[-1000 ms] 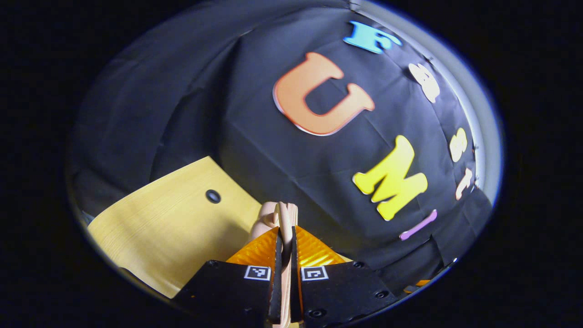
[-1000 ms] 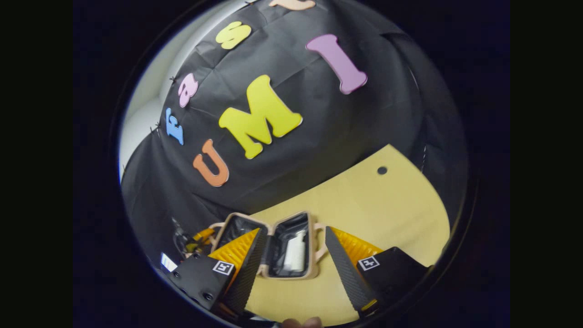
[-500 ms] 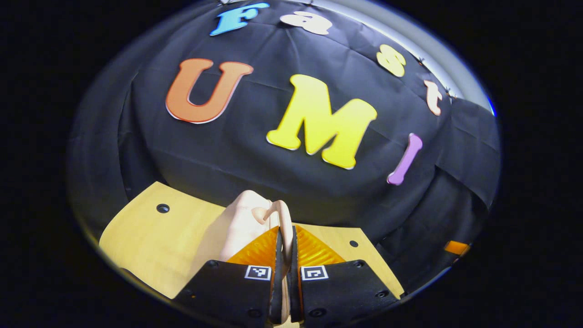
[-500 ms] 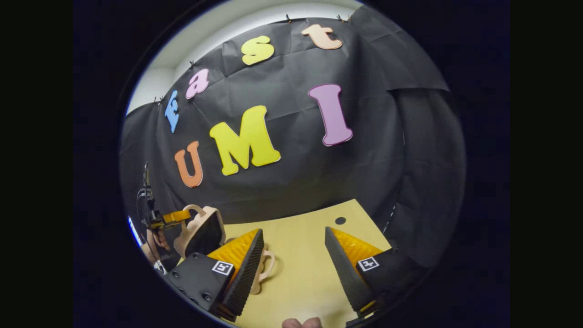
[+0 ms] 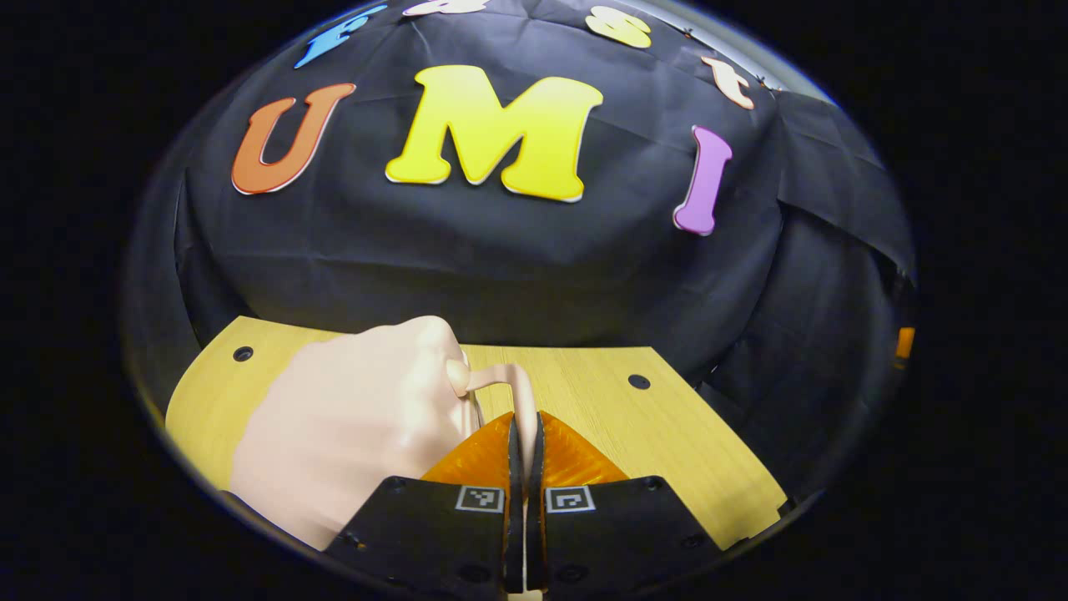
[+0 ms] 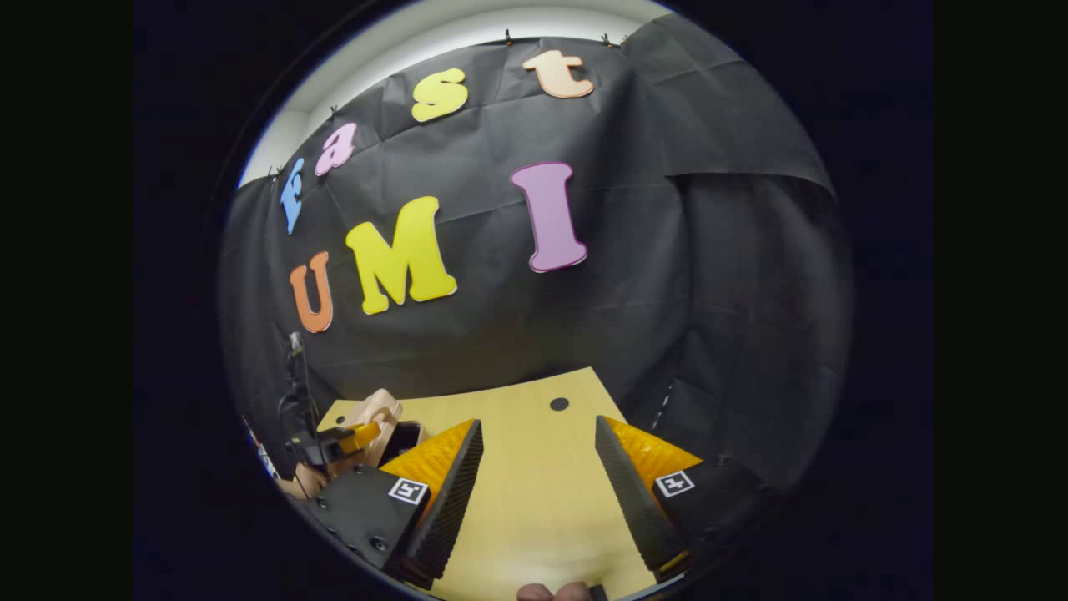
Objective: First open the suitcase, pack the skin care products into it, and then close the suitcase.
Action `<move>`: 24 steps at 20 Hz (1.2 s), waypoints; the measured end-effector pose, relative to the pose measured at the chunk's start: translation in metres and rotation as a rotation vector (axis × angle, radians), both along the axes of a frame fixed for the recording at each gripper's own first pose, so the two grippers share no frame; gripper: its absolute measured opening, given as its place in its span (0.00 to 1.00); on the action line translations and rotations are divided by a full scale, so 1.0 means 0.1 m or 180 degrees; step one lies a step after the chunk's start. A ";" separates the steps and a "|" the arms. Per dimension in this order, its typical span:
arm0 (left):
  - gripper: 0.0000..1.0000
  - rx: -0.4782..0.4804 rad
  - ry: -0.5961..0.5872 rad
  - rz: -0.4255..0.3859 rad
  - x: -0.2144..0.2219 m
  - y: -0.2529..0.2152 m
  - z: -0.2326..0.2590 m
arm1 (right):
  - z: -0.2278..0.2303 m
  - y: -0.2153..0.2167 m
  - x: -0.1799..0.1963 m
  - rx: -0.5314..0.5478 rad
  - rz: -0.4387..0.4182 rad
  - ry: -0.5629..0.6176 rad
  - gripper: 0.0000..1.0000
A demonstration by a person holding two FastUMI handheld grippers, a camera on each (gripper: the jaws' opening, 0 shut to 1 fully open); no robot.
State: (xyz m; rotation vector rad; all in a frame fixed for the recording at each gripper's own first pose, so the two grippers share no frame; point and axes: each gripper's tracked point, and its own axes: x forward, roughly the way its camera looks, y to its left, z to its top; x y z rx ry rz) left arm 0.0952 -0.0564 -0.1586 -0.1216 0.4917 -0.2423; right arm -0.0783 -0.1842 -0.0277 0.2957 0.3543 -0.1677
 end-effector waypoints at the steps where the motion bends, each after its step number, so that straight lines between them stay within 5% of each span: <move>1: 0.04 0.0020 0.0049 0.0000 -0.03 -0.09 -0.12 | -0.01 -0.06 -0.03 -0.0022 -0.0035 0.0008 0.80; 15: 0.05 0.0524 0.0306 -0.0029 -0.04 -0.44 -0.87 | -0.28 -0.25 -0.02 0.0073 -0.0042 0.0260 0.80; 23: 0.32 0.0693 0.0502 -0.0034 -0.12 -0.57 -1.03 | -0.33 -0.05 0.04 -0.0088 0.0202 0.0220 0.80; 24: 0.46 0.0644 0.0524 -0.0041 -0.17 -0.59 -1.00 | -0.32 0.00 0.06 -0.0130 0.0259 0.0199 0.80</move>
